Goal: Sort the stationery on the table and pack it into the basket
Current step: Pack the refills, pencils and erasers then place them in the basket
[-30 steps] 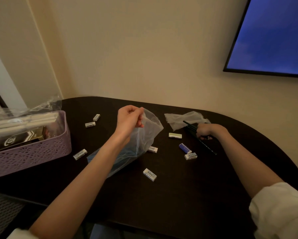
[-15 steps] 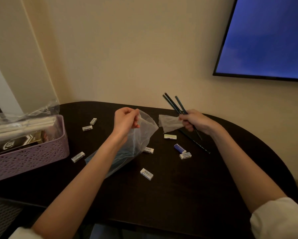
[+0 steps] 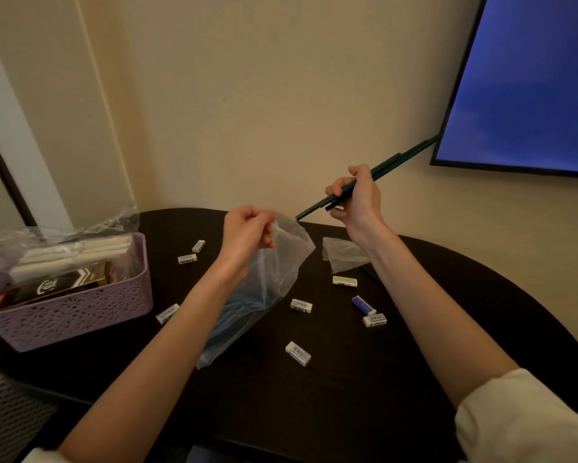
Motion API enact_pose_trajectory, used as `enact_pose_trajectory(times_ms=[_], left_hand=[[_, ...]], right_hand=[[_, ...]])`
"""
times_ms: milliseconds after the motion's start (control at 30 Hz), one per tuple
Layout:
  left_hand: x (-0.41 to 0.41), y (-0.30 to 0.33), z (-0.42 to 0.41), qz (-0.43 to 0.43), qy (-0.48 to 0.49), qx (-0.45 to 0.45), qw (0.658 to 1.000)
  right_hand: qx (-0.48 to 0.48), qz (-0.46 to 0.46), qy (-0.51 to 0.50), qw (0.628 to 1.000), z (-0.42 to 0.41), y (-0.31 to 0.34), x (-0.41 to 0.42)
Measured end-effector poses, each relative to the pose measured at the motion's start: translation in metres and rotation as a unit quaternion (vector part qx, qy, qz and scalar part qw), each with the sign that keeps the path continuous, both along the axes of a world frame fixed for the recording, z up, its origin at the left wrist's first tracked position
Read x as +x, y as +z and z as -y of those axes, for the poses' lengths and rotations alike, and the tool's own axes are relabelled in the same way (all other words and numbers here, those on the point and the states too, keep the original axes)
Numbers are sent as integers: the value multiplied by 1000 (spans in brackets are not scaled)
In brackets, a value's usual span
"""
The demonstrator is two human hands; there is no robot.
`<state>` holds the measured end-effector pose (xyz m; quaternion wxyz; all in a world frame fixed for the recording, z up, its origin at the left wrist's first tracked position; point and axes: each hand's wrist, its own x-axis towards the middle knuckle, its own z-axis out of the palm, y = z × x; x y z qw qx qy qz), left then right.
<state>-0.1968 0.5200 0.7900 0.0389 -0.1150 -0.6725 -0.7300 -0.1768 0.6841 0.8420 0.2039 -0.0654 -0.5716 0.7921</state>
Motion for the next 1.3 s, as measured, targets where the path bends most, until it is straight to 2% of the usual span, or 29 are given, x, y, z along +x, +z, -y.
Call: enact_pose_trajectory(times_ms=[167, 333, 533, 867, 1033, 1300], left_hand=[[3, 11, 13, -16, 7, 13, 1000], [4, 22, 29, -21, 32, 31, 999], [6, 28, 45, -30, 53, 43, 997], [3, 32, 55, -17, 72, 69, 995], [3, 30, 53, -19, 74, 72, 994], [-1, 18, 40, -4, 64, 65, 996]], right_hand=[[88, -9, 39, 995, 22, 5, -8], [271, 1, 89, 958, 43, 3, -11], [357, 24, 140, 923, 61, 3, -10], [307, 24, 160, 938, 64, 10, -18], [317, 13, 144, 937, 64, 9, -19], [263, 12, 97, 960, 40, -1, -23]])
